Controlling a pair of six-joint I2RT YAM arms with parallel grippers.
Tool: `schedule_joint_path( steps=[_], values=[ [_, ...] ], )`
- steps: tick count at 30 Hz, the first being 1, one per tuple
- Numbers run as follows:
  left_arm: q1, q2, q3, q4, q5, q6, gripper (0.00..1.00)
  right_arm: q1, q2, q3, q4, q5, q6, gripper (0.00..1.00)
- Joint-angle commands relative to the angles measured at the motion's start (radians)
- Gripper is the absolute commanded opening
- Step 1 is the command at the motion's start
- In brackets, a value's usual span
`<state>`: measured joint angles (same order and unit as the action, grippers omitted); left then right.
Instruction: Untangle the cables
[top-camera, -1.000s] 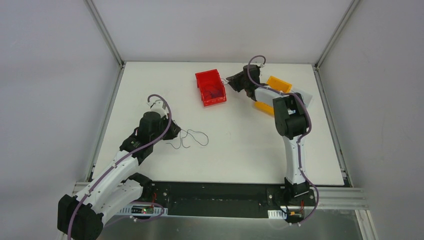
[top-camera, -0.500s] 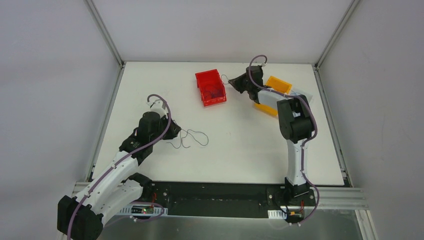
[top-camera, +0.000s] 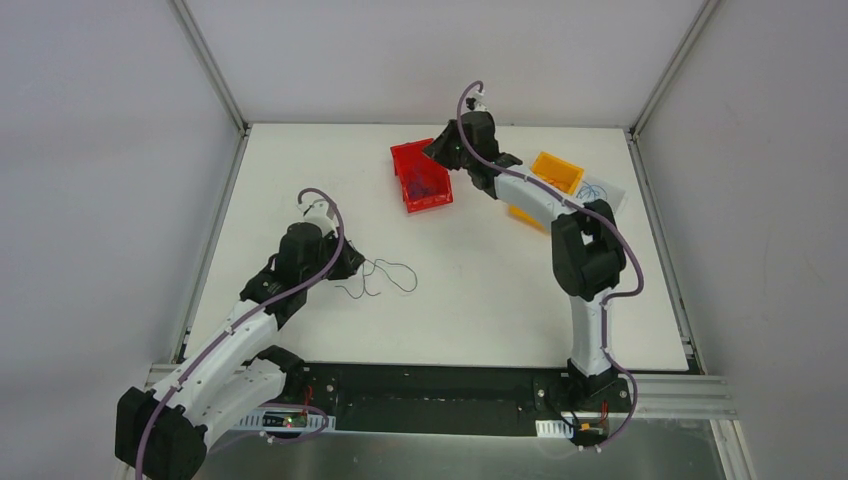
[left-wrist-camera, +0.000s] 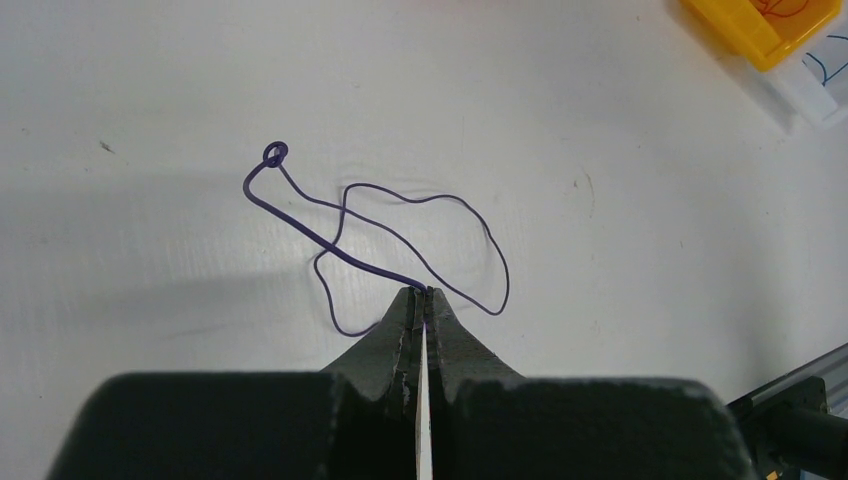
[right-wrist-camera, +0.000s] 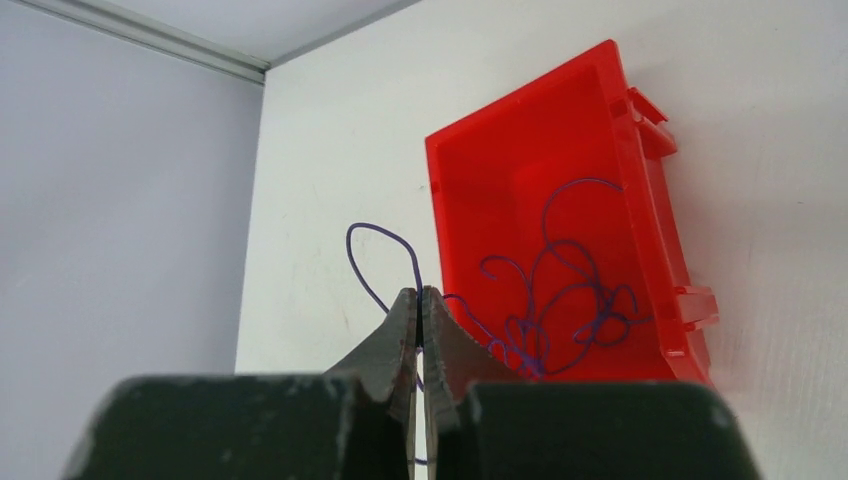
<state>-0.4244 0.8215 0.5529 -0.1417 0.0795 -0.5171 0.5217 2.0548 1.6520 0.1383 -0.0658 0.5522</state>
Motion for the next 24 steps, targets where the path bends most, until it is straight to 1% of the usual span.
schedule_joint_path(
  steps=[1, 4, 5, 8, 11, 12, 13, 14, 15, 17, 19, 21, 23, 24],
  values=[
    [0.003, 0.025, 0.015, 0.026, 0.03, -0.012, 0.0, 0.003, 0.076, 0.062, -0.093, 0.049, -0.057, 0.0],
    [0.003, 0.038, 0.019, 0.026, 0.042, -0.011, 0.0, 0.007, 0.117, 0.111, -0.132, 0.109, -0.063, 0.0],
    [0.002, 0.043, 0.019, 0.025, 0.042, -0.011, 0.0, 0.007, 0.128, 0.13, -0.171, 0.135, -0.065, 0.0],
    [0.002, 0.058, 0.023, 0.025, 0.044, -0.012, 0.0, 0.007, 0.17, 0.23, -0.266, 0.207, -0.077, 0.0],
    [0.002, 0.086, 0.031, 0.027, 0.046, -0.021, 0.0, 0.008, 0.227, 0.359, -0.372, 0.217, -0.12, 0.01],
    [0.002, 0.1, 0.039, 0.026, 0.046, -0.025, 0.0, 0.009, 0.237, 0.388, -0.388, 0.209, -0.135, 0.11],
    [0.003, 0.118, 0.046, 0.026, 0.051, -0.026, 0.0, 0.011, 0.238, 0.4, -0.395, 0.201, -0.145, 0.32],
    [0.002, 0.138, 0.053, 0.026, 0.05, -0.027, 0.0, 0.012, 0.233, 0.398, -0.393, 0.198, -0.153, 0.41],
    [0.002, 0.16, 0.06, 0.025, 0.048, -0.03, 0.0, 0.012, 0.22, 0.391, -0.386, 0.194, -0.156, 0.44],
    [0.003, 0.215, 0.078, 0.024, 0.041, -0.039, 0.01, 0.012, 0.196, 0.377, -0.38, 0.186, -0.157, 0.47],
    [0.003, 0.265, 0.101, 0.022, 0.046, -0.053, 0.1, 0.012, 0.178, 0.378, -0.393, 0.177, -0.166, 0.51],
    [0.002, 0.313, 0.126, 0.017, 0.05, -0.061, 0.22, 0.012, 0.148, 0.375, -0.411, 0.174, -0.176, 0.56],
    [0.001, 0.356, 0.155, -0.012, 0.039, -0.058, 0.44, 0.007, 0.099, 0.332, -0.408, 0.171, -0.178, 0.61],
    [-0.001, 0.372, 0.177, -0.042, 0.015, -0.058, 0.57, 0.003, 0.071, 0.305, -0.4, 0.161, -0.176, 0.62]
  ],
)
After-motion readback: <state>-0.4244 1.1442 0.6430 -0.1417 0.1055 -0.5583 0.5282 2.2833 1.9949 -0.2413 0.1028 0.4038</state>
